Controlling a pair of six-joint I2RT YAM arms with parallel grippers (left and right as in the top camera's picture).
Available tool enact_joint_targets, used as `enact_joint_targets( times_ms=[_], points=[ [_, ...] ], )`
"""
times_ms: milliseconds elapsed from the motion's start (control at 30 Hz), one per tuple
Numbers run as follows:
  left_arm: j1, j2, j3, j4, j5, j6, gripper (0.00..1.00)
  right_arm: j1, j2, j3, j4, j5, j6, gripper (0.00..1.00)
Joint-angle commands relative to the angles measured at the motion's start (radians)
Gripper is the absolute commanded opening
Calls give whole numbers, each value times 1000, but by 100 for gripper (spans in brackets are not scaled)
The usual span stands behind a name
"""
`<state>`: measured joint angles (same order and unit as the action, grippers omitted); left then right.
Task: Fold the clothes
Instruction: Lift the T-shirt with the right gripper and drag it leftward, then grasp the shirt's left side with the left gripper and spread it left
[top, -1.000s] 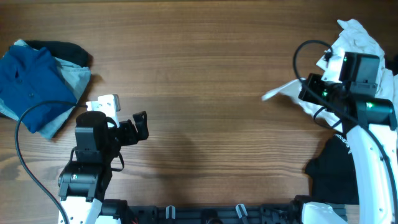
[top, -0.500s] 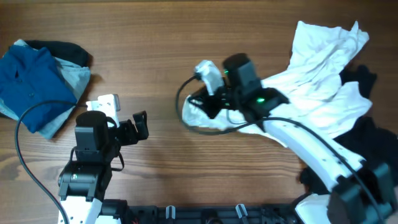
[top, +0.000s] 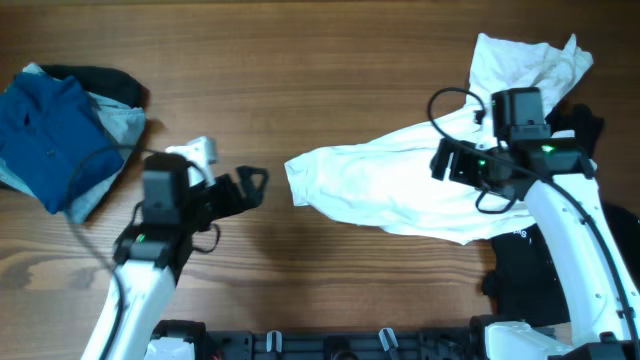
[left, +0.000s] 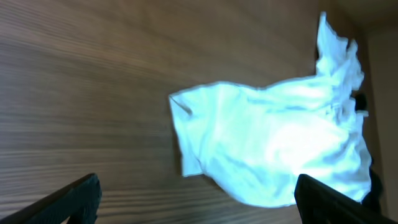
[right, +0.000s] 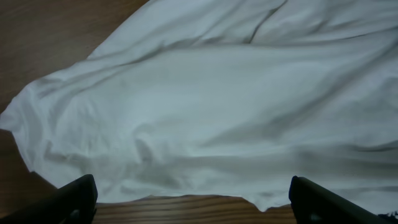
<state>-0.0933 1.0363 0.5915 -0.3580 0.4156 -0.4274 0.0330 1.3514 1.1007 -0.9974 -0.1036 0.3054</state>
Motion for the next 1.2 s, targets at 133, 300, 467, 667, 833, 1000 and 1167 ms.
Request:
enact_joint_targets(
  times_ms=[133,300,467,667,833,1000,1167],
  points=[
    [-298,441,15,315,89,-174,93,-31,0,-10,-3,14,36,100],
    [-432,688,15,558,89,-334,59,-31,0,-10,-4,14,37,100],
    [-325,657,41,825,55,-333,4,-31,0,-10,-21,15,38,100],
    [98,352,244,690,-35,-284,9,-31,0,-10,-28,34,34,100],
    [106,407,244,243,-16,-284,100,-31,0,-10,-34,38,8,100],
    [-29,513,244,108,-13,-288,100,-31,0,-10,-35,63,8,100],
    [-319,647,244,317,-32,-290,100,-31,0,-10,-35,63,9,100]
  ],
)
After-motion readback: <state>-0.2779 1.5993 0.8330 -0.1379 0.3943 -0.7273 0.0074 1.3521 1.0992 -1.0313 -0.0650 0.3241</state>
